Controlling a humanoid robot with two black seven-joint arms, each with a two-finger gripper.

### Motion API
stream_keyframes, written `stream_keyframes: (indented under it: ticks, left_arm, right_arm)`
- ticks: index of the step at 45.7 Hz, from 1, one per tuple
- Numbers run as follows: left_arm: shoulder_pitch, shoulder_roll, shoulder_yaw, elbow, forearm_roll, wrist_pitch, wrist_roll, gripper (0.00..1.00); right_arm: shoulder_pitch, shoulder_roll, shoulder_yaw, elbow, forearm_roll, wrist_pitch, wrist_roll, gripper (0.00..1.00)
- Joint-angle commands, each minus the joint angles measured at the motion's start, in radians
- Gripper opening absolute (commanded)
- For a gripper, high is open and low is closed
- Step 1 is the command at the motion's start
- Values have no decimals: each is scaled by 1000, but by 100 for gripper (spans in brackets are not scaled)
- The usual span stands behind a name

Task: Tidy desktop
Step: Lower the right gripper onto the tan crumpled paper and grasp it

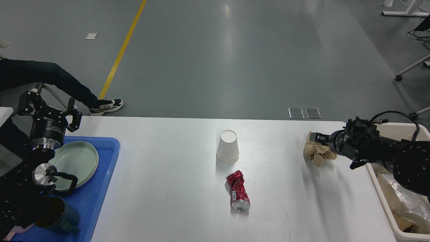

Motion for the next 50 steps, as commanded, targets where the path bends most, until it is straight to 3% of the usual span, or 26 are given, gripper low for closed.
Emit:
stream_keyframes:
  ticks: [1, 9, 15, 20, 22, 27, 30, 43, 50]
  left_arm:
    - [0, 0, 0, 0, 0, 0, -1, 96]
    - [0, 0, 0, 0, 0, 0, -1, 96]
    - [0, 0, 0, 0, 0, 0, -1, 96]
    - [0, 0, 0, 0, 0, 0, -1, 96]
    - [0, 0, 0, 0, 0, 0, -1, 96]
    - [0, 0, 0, 0, 0, 0, -1, 96]
    - [0, 0, 0, 0, 0, 0, -1, 96]
    - [0, 0, 0, 0, 0, 0, -1, 96]
    - [0, 0, 0, 0, 0, 0, -1, 96]
  right_arm:
    - [-21, 3, 50, -10, 0, -22, 1, 100]
    - [-46, 21, 53, -13, -2, -63, 1, 96]
    - [-63, 42, 47, -38, -2, -66, -2, 81]
    - [-84, 67, 47, -99, -2, -66, -4, 79]
    - [-92, 78, 47, -105, -2, -65, -5, 67]
    - [-95, 79, 54, -96, -2, -54, -7, 16]
    - [-101, 78, 57, -95, 0, -51, -7, 0]
    - [-72, 76, 77, -47, 0, -46, -5, 0]
    - [26, 1, 102, 68, 0, -48, -4, 0]
